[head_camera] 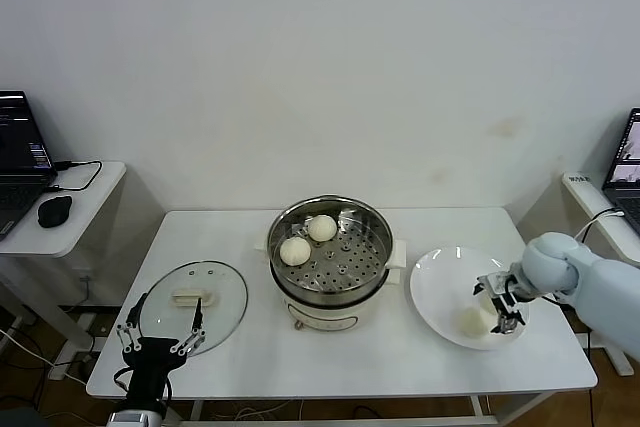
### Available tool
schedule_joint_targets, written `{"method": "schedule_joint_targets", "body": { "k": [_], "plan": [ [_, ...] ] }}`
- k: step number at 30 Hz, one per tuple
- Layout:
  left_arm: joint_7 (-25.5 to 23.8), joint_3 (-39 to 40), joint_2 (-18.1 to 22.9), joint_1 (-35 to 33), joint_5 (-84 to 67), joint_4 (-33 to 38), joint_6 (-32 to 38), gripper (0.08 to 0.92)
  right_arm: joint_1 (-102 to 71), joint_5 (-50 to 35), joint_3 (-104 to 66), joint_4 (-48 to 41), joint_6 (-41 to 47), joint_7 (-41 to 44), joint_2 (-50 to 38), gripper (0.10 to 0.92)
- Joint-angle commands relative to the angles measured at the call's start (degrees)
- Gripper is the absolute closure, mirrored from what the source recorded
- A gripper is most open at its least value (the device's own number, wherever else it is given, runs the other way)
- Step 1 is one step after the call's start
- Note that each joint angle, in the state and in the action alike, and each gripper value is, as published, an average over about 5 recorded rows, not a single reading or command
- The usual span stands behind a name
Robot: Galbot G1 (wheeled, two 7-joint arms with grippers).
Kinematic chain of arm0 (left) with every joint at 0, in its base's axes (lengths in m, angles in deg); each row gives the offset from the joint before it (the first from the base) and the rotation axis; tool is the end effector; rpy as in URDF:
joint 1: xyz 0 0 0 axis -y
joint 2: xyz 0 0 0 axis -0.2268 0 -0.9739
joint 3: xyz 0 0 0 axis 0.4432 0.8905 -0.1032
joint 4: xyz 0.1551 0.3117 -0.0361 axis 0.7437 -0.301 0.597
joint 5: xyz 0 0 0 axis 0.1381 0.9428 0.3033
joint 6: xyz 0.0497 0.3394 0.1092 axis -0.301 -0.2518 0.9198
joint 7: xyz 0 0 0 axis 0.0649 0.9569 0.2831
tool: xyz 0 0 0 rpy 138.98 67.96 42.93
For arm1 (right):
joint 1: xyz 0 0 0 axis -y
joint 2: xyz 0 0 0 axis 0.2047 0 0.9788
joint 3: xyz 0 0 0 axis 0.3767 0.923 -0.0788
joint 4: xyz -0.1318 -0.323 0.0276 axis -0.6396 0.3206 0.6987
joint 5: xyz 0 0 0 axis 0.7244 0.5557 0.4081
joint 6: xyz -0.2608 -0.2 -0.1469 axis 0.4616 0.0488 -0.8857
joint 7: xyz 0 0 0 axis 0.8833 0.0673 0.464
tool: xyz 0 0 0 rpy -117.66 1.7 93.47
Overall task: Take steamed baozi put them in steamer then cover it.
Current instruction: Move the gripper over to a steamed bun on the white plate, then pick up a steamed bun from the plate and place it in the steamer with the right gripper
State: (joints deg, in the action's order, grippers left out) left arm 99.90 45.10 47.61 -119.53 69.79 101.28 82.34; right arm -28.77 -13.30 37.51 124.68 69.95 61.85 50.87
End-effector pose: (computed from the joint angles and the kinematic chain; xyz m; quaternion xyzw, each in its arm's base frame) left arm 0.1281 0.0462 -0.2620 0.0366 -0.9872 -0.1538 0.0217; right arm 0.4421 -0.1837 -0.2259 0.5004 -0.5042 0.5839 0.3930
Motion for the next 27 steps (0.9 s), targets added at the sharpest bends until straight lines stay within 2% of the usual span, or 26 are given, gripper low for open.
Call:
{"method": "schedule_joint_targets", "body": {
  "k": [1,4,21,27],
  "plan": [
    [-0.03,0.05,-0.05,0.05,0.05,-0.13,0.01,0.177,-3.08,1.09,-1.88,-0.75,-0.07,-0.5,0.82,0.203],
    [-0.03,0.05,-0.13,0.12,0.04,-0.2,0.02,0.177,-3.19,0.84,-2.01,-0.94,0.27,-0.72,1.21,0.215],
    [-0.01,0.21,0.14,0.2,0.09,0.02,0.03,0.177,-3.19,0.23,-2.13,-1.64,1.24,-0.47,2.22,0.424],
    [-0.03,0.23,0.05,0.19,0.17,0.32,0.01,0.177,-0.04,-0.93,-1.43,-1.13,0.96,0.15,1.55,0.447]
  ]
}}
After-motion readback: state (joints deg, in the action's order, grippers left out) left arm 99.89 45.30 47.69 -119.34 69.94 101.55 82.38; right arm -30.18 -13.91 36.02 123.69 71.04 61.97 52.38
